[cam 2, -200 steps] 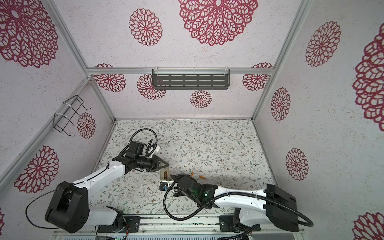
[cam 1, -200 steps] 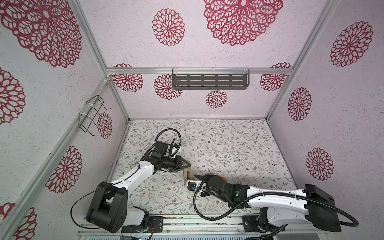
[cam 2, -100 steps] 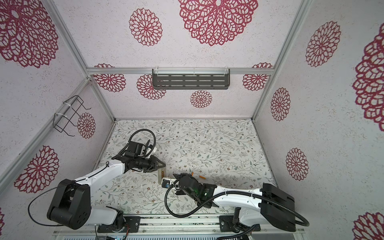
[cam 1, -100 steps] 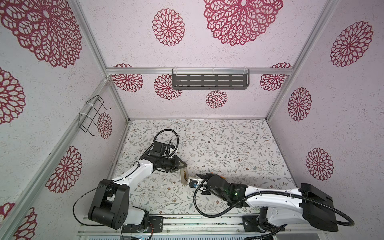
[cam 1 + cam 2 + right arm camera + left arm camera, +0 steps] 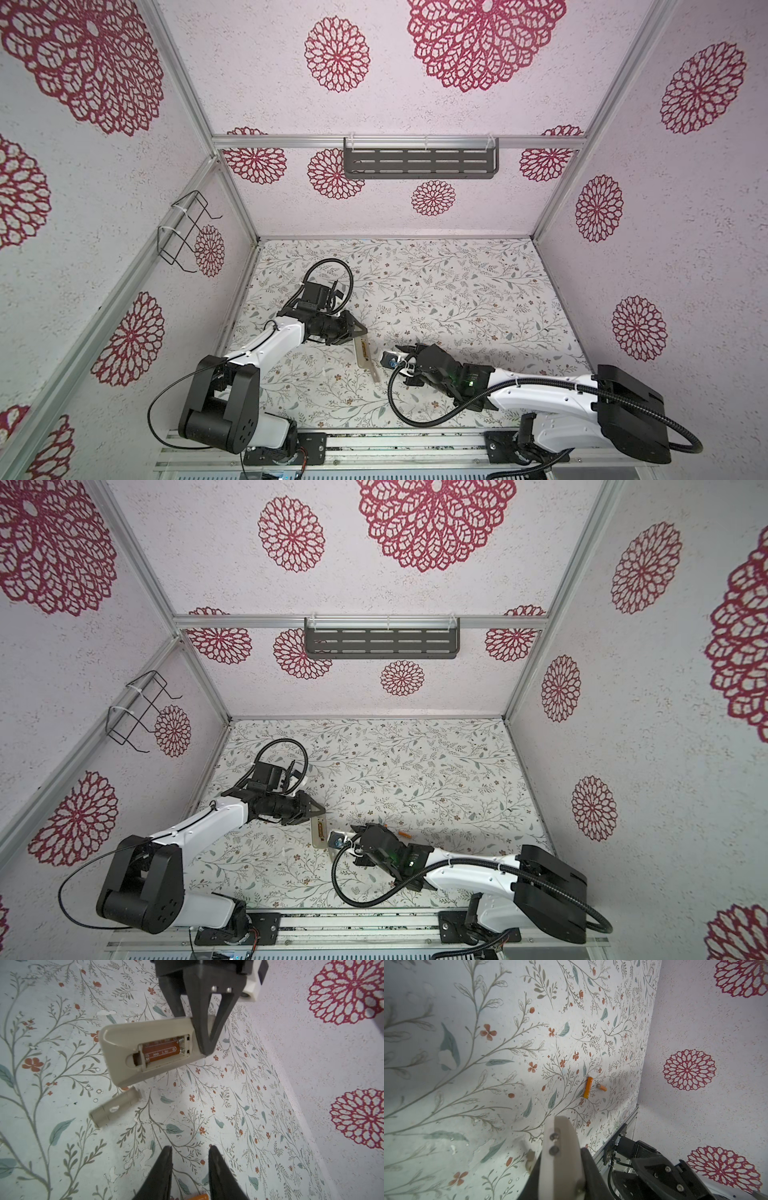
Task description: Load the batteries into the remote control
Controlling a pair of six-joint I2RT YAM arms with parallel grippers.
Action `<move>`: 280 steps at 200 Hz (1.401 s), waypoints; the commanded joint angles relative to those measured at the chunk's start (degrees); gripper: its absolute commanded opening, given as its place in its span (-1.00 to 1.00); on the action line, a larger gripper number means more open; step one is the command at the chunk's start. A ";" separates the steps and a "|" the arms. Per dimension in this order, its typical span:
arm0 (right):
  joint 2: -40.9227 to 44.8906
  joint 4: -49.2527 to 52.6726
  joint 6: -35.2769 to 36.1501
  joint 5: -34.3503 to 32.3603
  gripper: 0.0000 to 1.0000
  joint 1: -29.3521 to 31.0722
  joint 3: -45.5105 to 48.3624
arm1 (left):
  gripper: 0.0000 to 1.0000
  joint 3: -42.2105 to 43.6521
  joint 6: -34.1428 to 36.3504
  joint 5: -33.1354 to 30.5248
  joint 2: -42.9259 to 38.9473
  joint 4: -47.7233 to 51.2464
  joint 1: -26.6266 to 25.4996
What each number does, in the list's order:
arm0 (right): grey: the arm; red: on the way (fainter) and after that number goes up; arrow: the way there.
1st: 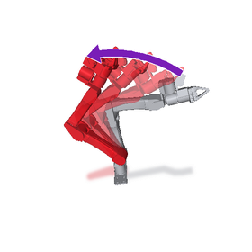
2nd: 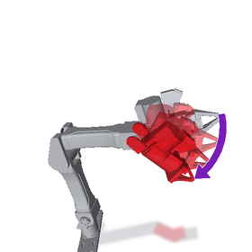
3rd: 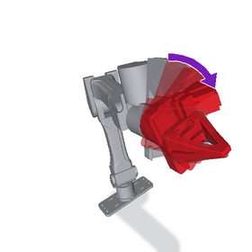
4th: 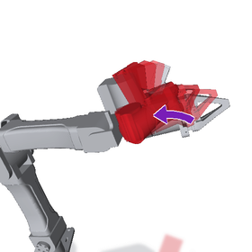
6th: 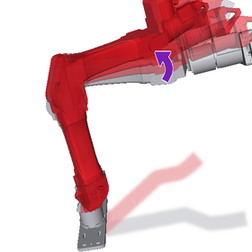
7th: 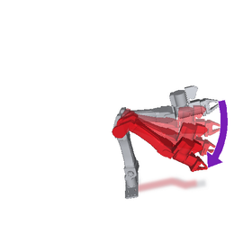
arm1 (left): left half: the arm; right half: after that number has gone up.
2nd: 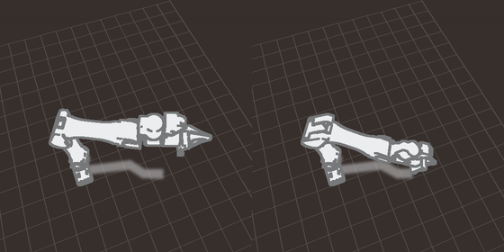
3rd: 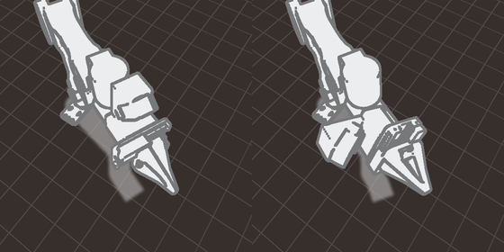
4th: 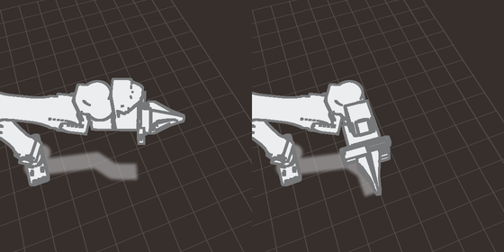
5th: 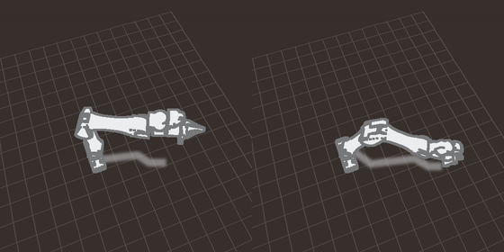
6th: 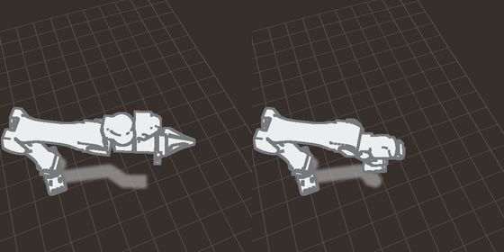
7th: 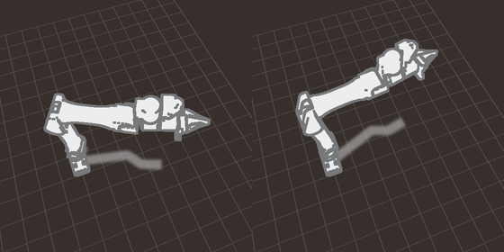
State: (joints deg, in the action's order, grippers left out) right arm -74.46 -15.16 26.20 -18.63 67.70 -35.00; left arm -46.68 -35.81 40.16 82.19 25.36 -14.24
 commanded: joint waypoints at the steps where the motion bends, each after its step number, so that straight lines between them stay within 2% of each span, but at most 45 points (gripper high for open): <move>1: 2.65 0.43 -3.76 -0.62 -0.35 -0.62 -0.74 | -1.00 -1.54 1.71 -0.74 -0.81 0.82 0.79; 49: 4.98 12.48 -13.47 -5.36 -0.32 -1.08 -5.73 | -1.00 -1.49 2.61 -2.77 -3.19 2.44 1.42; 92: 5.22 24.32 -27.06 -8.45 -0.13 -1.93 -9.91 | -1.00 -0.75 2.68 -4.35 -6.27 3.28 1.43; 130: 5.47 31.03 -35.88 -7.14 -0.04 -4.77 -11.54 | -1.00 0.50 1.82 -5.63 -9.58 3.48 0.01; 181: 4.34 39.15 -36.62 -5.77 -0.07 -9.33 -12.57 | -1.00 1.62 2.31 -12.00 -16.30 6.10 -5.61; 246: 6.68 39.31 -32.99 -3.17 -0.07 -17.51 -8.15 | -1.00 4.78 -0.54 -8.94 -22.38 1.28 -7.57; 280: 6.46 37.32 -31.72 -0.06 -0.07 -20.13 -6.49 | -1.00 9.68 -5.86 -8.52 -27.20 -7.42 -10.39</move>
State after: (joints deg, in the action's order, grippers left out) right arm -69.28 23.03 -7.05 -20.93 48.93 -41.82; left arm -39.72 -37.98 30.48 58.17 26.17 -22.76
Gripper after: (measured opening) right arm 0.465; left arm 0.244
